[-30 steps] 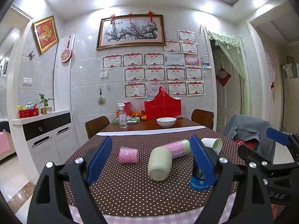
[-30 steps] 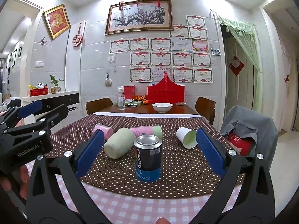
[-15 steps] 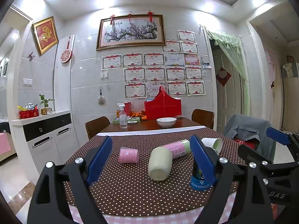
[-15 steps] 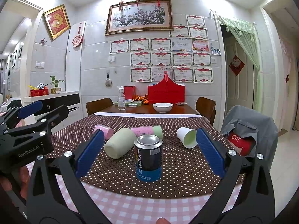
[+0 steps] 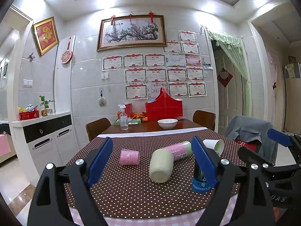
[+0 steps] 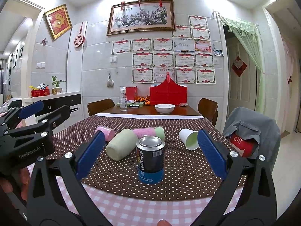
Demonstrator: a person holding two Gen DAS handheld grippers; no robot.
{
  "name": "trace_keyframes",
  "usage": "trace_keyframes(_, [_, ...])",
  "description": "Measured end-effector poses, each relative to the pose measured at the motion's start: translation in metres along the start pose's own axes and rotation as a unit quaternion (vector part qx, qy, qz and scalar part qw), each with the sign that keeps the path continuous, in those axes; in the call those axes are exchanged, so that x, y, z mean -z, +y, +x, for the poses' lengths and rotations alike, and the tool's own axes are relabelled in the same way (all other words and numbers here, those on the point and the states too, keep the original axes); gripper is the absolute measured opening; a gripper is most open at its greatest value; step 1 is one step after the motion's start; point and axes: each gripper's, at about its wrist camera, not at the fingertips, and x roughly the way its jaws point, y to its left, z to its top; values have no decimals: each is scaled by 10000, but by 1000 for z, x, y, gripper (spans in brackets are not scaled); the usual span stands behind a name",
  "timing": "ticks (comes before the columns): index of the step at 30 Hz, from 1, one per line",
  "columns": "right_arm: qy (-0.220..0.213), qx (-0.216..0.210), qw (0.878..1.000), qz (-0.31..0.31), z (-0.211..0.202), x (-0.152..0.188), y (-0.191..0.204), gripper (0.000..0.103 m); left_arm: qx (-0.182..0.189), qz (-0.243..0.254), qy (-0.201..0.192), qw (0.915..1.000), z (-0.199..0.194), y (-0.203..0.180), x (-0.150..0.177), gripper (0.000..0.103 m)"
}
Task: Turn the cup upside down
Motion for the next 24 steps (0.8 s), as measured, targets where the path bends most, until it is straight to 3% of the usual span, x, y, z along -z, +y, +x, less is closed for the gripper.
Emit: trace_keyframes(24, [0, 6, 10000, 4, 0, 0, 1, 97, 0, 14, -7, 10000, -1, 1, -1, 84])
